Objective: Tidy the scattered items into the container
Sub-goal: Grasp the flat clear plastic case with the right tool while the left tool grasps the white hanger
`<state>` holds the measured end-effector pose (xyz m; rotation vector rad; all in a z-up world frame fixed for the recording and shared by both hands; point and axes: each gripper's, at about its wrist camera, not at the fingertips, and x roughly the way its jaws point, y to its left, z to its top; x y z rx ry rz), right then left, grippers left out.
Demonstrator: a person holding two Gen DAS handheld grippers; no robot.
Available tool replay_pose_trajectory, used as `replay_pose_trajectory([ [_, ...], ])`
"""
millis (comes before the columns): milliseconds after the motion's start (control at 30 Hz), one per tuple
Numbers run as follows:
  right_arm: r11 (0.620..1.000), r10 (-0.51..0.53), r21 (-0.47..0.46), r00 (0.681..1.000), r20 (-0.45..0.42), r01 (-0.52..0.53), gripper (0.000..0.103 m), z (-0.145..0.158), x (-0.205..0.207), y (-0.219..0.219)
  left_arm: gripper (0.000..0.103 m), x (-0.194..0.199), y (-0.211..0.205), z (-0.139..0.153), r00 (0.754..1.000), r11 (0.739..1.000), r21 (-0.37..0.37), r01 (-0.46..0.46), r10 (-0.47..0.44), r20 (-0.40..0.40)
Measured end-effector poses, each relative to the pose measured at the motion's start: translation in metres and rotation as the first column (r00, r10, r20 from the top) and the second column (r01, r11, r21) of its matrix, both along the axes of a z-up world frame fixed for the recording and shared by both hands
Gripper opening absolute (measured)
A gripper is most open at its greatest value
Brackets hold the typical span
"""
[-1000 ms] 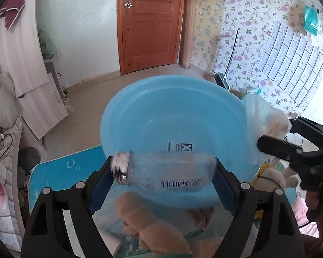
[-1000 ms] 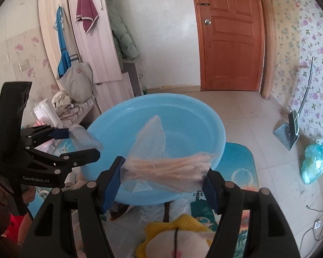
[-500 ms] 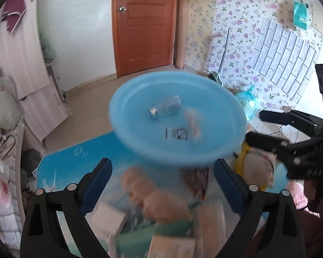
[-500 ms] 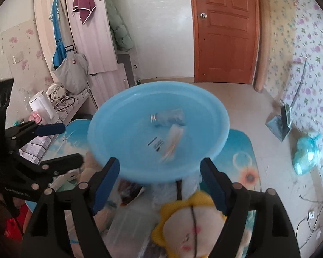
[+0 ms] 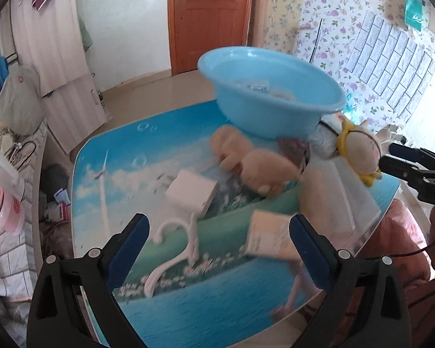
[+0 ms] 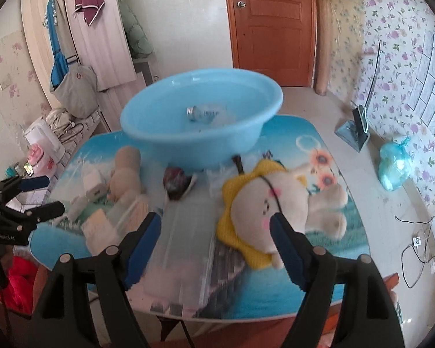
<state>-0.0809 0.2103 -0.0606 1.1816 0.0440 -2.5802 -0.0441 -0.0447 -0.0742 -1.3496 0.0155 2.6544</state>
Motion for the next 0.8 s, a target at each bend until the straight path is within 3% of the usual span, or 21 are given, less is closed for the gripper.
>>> replay_pose_trajectory([
  [567,0.998,0.04,0.047,0.994,0.099,-0.044,0.078,-0.031,0.012,-0.018,0.097,0.002,-0.028,-0.047,0.995,0.997,0.001,-0.078,0.078,0.068],
  [600,0.998,0.04,0.051,0.993,0.107,-0.046,0.078,-0.032,0.012,-0.019,0.096,0.0,-0.029,-0.049,0.994,0.997,0.003,-0.077,0.077,0.074],
  [667,0.997,0.04,0.057,0.991,0.127,-0.047,0.078,-0.037,0.011,-0.02,0.085,-0.004,-0.029,-0.054,0.994,0.998,-0.001,-0.07,0.07,0.086],
  [800,0.996,0.05,0.063,0.989,0.138,-0.059,0.078,-0.039,0.011,-0.024,0.08,-0.01,-0.028,-0.059,0.994,0.997,-0.039,-0.063,0.067,0.089],
])
